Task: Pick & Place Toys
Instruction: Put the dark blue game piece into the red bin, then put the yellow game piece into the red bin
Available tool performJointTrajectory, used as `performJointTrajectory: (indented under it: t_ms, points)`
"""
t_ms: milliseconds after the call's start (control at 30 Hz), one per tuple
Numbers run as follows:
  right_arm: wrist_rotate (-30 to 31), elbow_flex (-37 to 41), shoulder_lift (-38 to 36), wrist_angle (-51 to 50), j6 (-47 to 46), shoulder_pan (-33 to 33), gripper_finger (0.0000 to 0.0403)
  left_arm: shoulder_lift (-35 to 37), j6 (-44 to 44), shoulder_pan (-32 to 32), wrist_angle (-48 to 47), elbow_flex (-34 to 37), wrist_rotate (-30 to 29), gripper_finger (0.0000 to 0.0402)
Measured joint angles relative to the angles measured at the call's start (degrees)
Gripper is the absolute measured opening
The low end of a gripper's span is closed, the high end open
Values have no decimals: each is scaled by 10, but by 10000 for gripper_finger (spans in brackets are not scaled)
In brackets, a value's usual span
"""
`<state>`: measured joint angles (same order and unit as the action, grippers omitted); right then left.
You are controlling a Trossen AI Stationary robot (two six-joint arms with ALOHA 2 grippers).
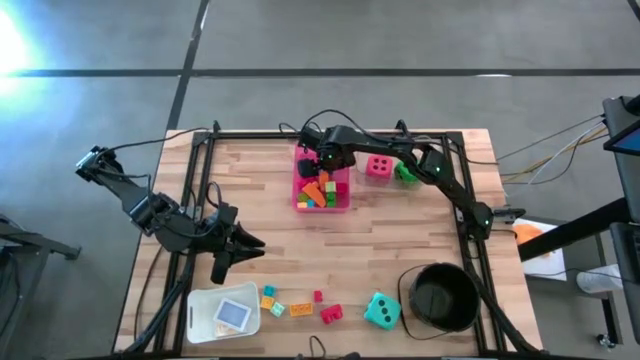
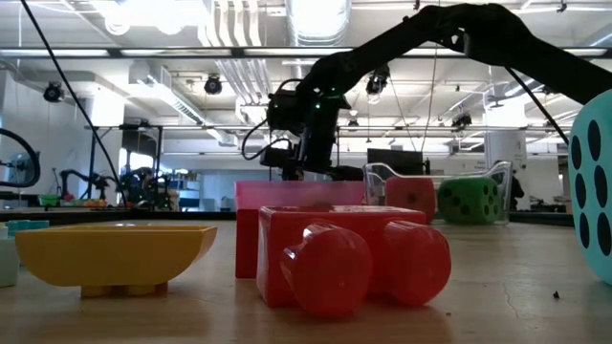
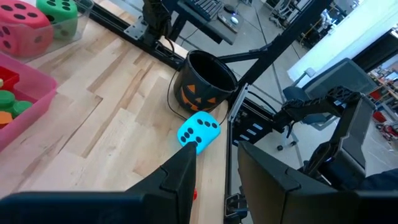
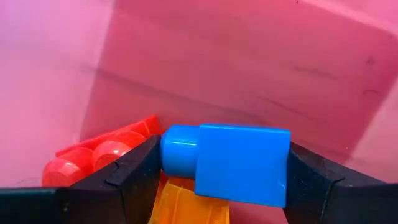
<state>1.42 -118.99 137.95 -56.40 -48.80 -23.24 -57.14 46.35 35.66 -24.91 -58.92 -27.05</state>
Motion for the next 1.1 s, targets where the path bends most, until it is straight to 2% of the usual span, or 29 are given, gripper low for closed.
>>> performJointTrajectory:
  t_ms: [200,567,800,967,1100]
  points:
    - [-2,-3,0,-2,27,0,275,0,2,0,0,0,0,123]
    - [-7,-17,-4,-8,50,0,374,0,2,0,0,0,0,123]
    - [11,-17,-26,-52,81,8,382,0,13,0,-7,0,0,123]
    - [30,-17,-62,-88,126,26,382,0,71,-8,-53,0,1,123]
    - [27,-17,-100,-99,148,44,382,-1,49,-13,-87,1,9,123]
